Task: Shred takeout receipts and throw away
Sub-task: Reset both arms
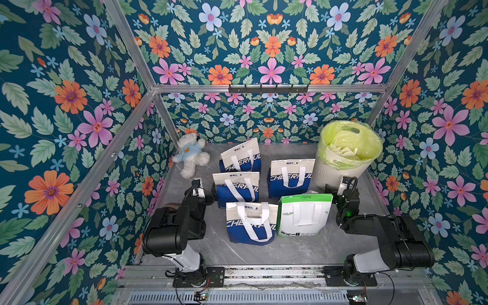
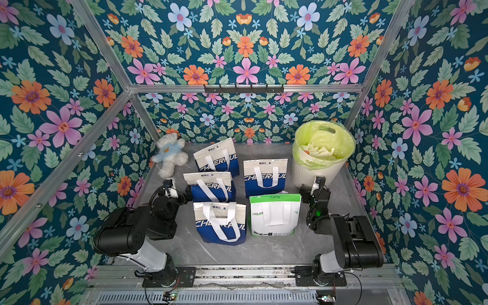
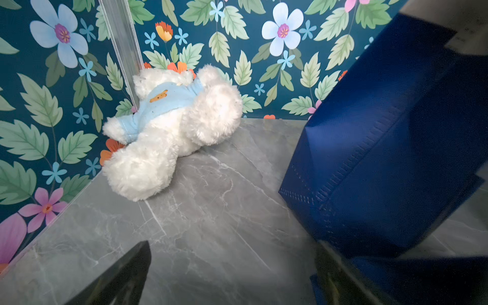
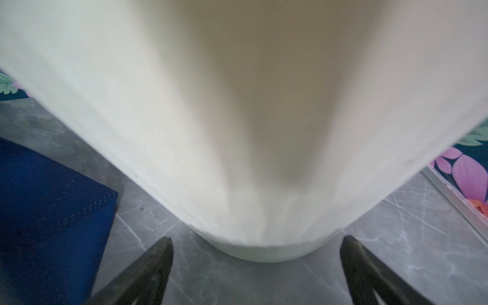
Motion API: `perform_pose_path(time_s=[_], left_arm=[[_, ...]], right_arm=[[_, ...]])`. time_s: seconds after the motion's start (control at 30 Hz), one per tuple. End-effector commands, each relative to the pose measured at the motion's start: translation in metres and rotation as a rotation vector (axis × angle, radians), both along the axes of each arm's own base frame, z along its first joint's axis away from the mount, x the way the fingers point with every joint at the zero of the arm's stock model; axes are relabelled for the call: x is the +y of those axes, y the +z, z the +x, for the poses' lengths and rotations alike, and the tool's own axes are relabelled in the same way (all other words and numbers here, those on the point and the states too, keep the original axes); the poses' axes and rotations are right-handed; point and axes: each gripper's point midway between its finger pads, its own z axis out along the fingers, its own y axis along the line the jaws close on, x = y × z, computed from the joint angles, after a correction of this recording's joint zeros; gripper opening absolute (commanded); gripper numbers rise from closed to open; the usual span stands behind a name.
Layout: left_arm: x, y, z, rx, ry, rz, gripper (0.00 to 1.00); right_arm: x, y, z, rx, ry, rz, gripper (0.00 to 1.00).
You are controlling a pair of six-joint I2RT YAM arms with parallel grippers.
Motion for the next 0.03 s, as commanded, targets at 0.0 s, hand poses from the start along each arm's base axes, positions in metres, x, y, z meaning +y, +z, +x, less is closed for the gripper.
perform_pose_path(time_s=[0.0], left_arm=[[0.0061,0.0016,0.0004,-0.003,0.038,0.016,0.99]], right_arm=[[0.0006,0.0057,0.0020,-0.023,0.006,-0.008,0.99]])
